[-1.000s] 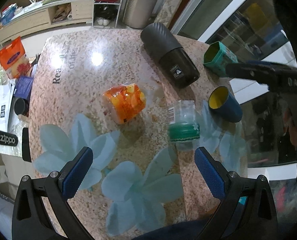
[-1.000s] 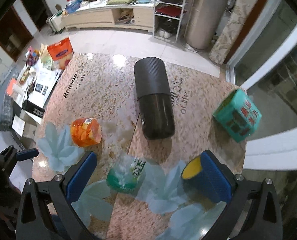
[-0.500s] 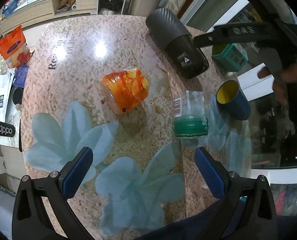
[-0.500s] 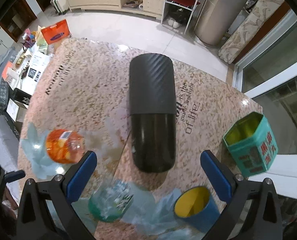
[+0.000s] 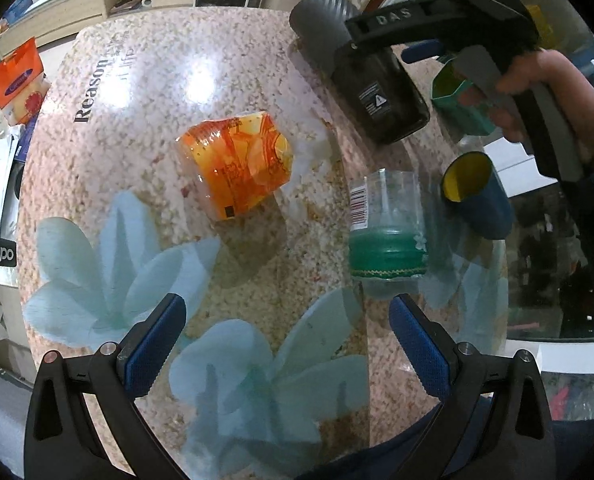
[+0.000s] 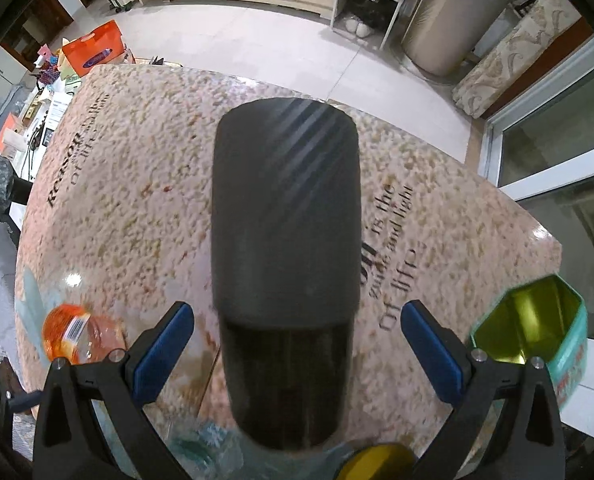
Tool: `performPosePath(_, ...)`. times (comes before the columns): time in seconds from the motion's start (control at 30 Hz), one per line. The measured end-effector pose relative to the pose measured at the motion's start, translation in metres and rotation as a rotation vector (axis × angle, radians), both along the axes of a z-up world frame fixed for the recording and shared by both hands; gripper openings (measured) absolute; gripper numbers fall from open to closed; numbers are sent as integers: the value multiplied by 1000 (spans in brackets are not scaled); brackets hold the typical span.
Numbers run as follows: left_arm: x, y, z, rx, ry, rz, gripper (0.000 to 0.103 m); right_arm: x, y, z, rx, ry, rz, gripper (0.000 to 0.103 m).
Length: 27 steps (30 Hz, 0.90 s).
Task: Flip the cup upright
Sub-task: 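Close the right gripper around the closed end of the black tumbler, then lift the black tumbler with the right gripper and carry it toward the left gripper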
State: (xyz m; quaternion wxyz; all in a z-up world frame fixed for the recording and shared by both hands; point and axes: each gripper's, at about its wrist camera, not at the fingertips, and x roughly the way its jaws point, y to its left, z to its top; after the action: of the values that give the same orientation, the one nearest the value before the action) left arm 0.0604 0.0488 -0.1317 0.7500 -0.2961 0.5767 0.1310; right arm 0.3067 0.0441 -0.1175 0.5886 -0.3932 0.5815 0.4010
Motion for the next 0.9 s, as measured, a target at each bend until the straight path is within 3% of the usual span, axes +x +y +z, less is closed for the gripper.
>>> performPosePath(0.37,5,2,-12,-20,11,18,102,24,11,-35,-35,60,-38,103)
performPosePath(0.4,6,1,-14,-21,13,18,102,24,11,-37,-40,61,-36,101)
performPosePath(0.47,5,0,-15,-18,18,19,102,26,11,-42,-51,75,-36,87)
performPosePath(0.6,1,0,-16,-20,22,26,102,29,14,-42,-39,30,-8,76)
performPosePath(0.9,-19,8,-10,-13,37,65,102,18,-13,-29,31,12,-17,74)
